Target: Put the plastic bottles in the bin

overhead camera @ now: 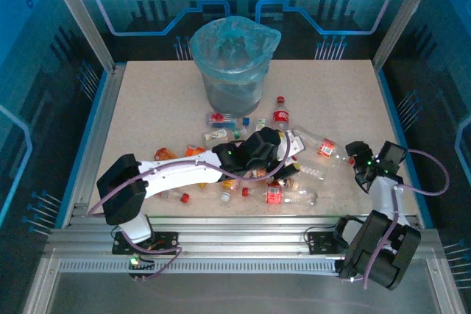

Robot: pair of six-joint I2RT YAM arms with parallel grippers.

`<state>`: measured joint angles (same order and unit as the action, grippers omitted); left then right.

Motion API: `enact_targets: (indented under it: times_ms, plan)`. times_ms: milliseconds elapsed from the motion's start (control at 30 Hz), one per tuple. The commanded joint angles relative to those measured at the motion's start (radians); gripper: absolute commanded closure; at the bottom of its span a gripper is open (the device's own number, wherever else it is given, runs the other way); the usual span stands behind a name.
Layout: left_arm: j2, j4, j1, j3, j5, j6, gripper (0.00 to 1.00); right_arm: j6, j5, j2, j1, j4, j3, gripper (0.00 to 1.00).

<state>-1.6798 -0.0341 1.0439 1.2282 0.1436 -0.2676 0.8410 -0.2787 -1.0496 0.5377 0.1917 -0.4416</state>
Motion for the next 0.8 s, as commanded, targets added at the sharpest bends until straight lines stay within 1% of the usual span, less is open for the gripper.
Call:
enact_targets:
  times_ms: [0,200,467,600,767]
  plan:
    - [-0.009,-0.039,0.004,0.030,-0.017,-0.025,0.14,0.035,-0.030,-0.019,0.013,-0.062,0.011,0.18]
    - [-0.008,-0.059,0.004,0.034,-0.009,-0.059,0.13,0.112,-0.058,-0.062,0.013,-0.146,0.041,0.19]
    - [-0.001,-0.055,0.004,0.036,-0.016,-0.050,0.14,0.162,-0.070,-0.116,0.013,-0.225,0.066,0.18]
    - [-0.005,-0.054,0.003,0.038,-0.018,-0.043,0.13,0.183,-0.092,-0.156,0.013,-0.271,0.072,0.22]
    - [-0.010,-0.060,0.004,0.049,-0.015,-0.040,0.14,0.220,-0.120,-0.201,0.013,-0.332,0.080,0.29]
